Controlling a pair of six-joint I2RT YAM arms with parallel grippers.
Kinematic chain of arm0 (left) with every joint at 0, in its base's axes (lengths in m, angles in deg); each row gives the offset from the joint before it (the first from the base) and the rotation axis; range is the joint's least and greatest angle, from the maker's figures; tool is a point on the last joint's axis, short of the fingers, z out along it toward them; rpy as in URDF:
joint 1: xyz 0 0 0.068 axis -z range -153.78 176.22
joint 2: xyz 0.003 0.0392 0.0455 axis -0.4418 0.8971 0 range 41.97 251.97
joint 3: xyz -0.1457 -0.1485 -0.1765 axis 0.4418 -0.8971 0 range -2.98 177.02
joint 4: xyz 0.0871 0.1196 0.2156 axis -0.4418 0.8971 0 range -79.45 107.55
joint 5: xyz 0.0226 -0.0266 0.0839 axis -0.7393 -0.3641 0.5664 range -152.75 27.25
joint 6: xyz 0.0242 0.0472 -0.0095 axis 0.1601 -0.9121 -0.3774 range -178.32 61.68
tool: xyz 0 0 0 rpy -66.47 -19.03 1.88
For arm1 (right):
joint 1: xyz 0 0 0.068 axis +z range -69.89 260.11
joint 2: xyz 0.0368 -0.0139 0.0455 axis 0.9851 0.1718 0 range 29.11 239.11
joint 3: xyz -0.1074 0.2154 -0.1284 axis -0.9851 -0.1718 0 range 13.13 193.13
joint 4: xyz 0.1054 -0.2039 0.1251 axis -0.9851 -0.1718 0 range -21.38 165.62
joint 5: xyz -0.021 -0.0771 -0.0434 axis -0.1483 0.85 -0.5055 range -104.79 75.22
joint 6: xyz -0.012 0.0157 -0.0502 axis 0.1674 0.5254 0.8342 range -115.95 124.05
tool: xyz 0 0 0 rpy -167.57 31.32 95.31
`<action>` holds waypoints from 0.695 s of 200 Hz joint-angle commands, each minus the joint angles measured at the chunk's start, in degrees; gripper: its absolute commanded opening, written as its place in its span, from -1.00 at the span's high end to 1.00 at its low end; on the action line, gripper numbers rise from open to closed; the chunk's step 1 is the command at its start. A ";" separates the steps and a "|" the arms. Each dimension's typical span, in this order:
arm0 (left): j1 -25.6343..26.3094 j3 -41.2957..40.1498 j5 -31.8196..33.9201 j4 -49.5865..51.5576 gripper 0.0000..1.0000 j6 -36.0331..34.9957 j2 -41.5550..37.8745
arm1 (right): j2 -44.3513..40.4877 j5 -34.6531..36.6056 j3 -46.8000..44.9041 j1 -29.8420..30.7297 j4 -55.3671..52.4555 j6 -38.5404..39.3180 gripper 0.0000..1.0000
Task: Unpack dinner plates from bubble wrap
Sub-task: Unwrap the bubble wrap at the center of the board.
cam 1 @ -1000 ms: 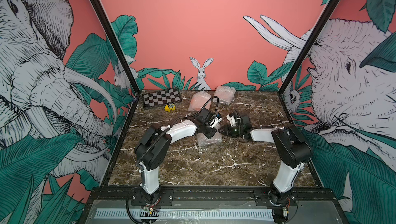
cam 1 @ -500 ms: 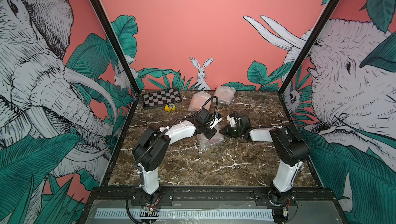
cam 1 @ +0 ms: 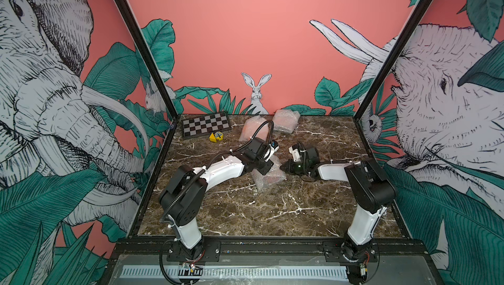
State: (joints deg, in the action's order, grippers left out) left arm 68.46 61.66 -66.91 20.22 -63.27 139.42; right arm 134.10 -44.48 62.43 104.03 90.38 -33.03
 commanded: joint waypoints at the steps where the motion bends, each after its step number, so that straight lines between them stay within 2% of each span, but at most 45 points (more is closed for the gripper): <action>1: 0.19 -1.66 3.23 -3.21 1.00 1.06 -3.98 | -1.01 3.49 -0.95 0.23 -3.76 1.84 1.00; 33: 0.20 -3.99 6.58 -3.65 1.00 2.83 -5.78 | -2.01 3.76 -1.29 0.23 -3.69 1.73 1.00; 52: 0.21 -5.82 8.43 -3.92 1.00 4.77 -7.12 | -3.38 4.22 -1.40 0.41 -3.96 1.99 0.48; 68: 0.21 -7.53 9.53 -4.45 1.00 6.53 -8.39 | -4.79 5.15 -1.18 0.68 -5.12 2.83 0.28; 103: 0.12 -11.53 10.90 -6.36 1.00 10.66 -11.23 | -7.97 8.64 -0.44 1.81 -8.05 5.03 0.17; 139: 0.04 -14.89 14.66 -7.03 1.00 13.99 -13.73 | -10.59 11.92 1.41 4.05 -11.17 8.24 0.17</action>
State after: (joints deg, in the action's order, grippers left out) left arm 68.46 48.94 -55.81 14.84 -53.37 128.66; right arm 125.77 -35.95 61.88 106.45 82.12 -28.11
